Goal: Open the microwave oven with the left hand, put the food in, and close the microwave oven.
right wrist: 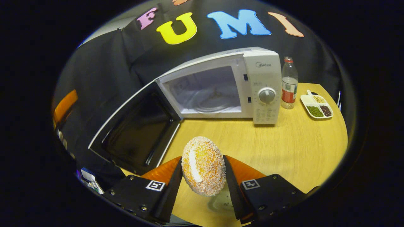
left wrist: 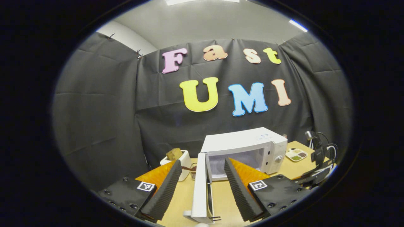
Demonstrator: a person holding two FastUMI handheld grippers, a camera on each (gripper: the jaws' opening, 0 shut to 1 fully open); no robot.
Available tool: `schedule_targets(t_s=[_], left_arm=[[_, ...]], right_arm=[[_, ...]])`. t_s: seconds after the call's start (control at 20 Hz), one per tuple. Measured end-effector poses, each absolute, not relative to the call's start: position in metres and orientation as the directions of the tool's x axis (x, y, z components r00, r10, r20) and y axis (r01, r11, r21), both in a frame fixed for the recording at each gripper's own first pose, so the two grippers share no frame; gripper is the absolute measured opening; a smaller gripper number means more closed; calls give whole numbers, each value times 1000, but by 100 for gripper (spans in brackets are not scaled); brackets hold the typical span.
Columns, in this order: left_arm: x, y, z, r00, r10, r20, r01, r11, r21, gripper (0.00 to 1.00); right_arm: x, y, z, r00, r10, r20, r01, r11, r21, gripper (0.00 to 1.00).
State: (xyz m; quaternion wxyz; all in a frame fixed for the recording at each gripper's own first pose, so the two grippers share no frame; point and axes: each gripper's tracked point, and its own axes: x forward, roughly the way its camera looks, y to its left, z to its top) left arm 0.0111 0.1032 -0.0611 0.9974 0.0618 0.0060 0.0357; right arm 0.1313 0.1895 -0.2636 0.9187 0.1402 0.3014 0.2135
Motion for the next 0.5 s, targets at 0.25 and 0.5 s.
schedule_targets(t_s=[0.25,0.5], left_arm=[[23,118,-70,996,82,-26,-78,988,135,92],[40,130,-78,994,104,-23,-102,990,95,93]], right_arm=[[211,239,-246,807,443,-391,-243,852,464,73],[287,266,-254,898,296,-325,-99,856,507,73]])
